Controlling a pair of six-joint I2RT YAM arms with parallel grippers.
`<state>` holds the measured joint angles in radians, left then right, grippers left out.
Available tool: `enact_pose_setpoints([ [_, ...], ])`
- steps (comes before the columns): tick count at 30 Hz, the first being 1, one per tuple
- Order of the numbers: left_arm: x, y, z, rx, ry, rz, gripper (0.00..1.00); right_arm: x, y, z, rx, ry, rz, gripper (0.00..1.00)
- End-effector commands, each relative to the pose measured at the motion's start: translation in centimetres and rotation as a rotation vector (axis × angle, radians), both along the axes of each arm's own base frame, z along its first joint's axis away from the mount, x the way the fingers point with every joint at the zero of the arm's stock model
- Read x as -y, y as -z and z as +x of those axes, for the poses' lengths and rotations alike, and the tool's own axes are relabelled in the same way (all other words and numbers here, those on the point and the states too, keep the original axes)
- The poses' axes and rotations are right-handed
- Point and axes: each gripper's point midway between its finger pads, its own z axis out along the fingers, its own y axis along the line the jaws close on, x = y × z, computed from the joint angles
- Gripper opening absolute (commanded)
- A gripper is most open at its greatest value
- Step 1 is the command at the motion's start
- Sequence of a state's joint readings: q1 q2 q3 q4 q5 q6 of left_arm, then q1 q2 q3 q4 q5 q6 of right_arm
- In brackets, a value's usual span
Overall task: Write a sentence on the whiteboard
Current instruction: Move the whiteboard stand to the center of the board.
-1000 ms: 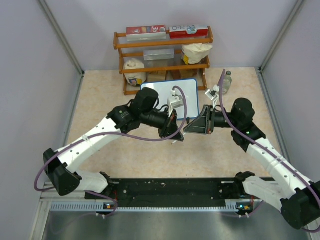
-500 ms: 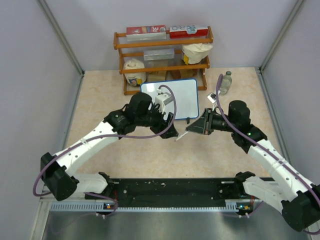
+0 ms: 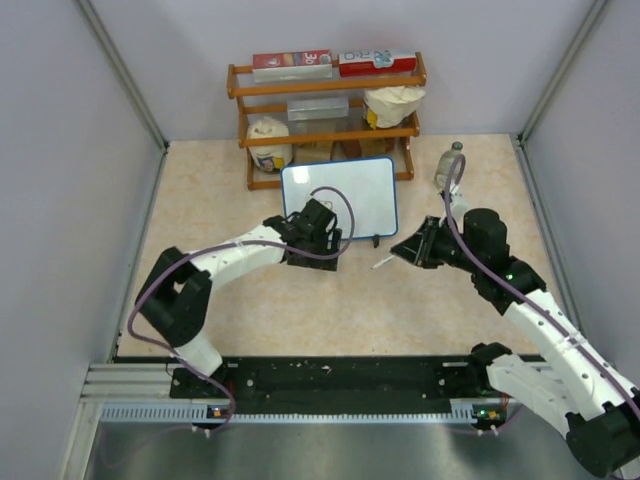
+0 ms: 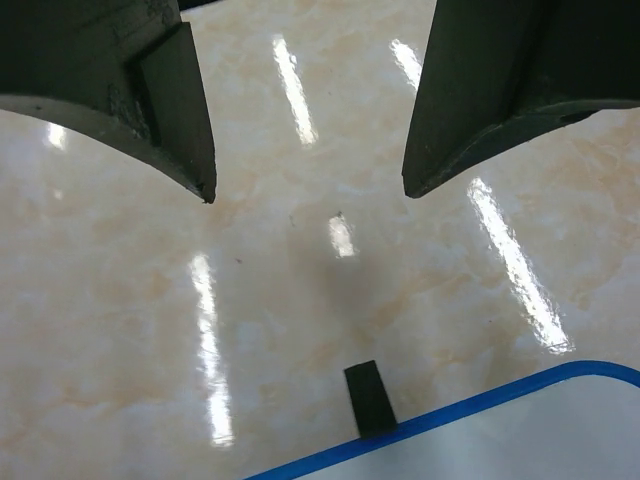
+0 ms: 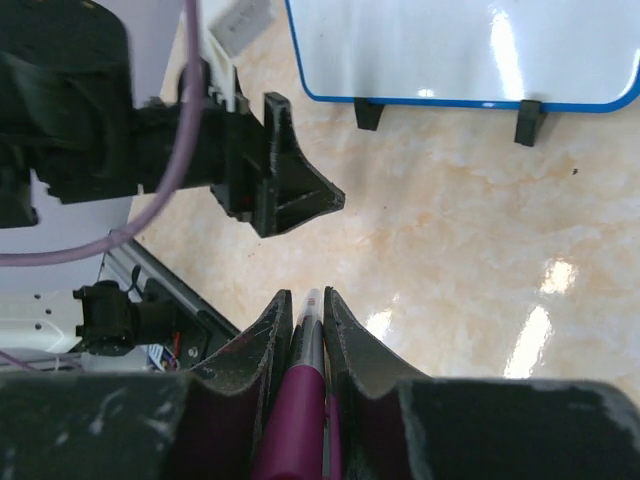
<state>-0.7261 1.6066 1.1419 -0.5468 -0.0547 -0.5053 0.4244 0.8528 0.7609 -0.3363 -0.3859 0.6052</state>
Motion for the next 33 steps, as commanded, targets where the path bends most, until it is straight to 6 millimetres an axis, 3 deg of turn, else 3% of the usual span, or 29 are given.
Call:
enact_pose_setpoints([
  [1,-0.9,2.3,2.7,0.028,-0.133,0.097,0.78,1.6,-0.6,0.9,0.031,0.084,-0.018,0.0],
  [12,-0.5,6.0,5.2,0.055,-0.178,0.133,0.65,2.7,-0.2,1.1,0.022,0.112,-0.016,0.0],
  [26,-1.7,8.1,8.3,0.065,-0.222,0.149,0.48,2.8,-0.1,1.3,0.011,0.107,-0.015,0.0],
  [30,-1.8,8.3,8.1,0.064,-0.208,0.156,0.33,2.7,-0.2,1.3,0.011,0.1,-0.013,0.0],
  [31,-1.9,8.4,8.1,0.064,-0.208,0.156,0.24,2.7,-0.2,1.3,0.01,0.1,-0.012,0.0],
  [33,-2.0,8.3,7.7,0.064,-0.203,0.151,0.15,2.7,-0.2,1.3,0.012,0.1,-0.011,0.0],
])
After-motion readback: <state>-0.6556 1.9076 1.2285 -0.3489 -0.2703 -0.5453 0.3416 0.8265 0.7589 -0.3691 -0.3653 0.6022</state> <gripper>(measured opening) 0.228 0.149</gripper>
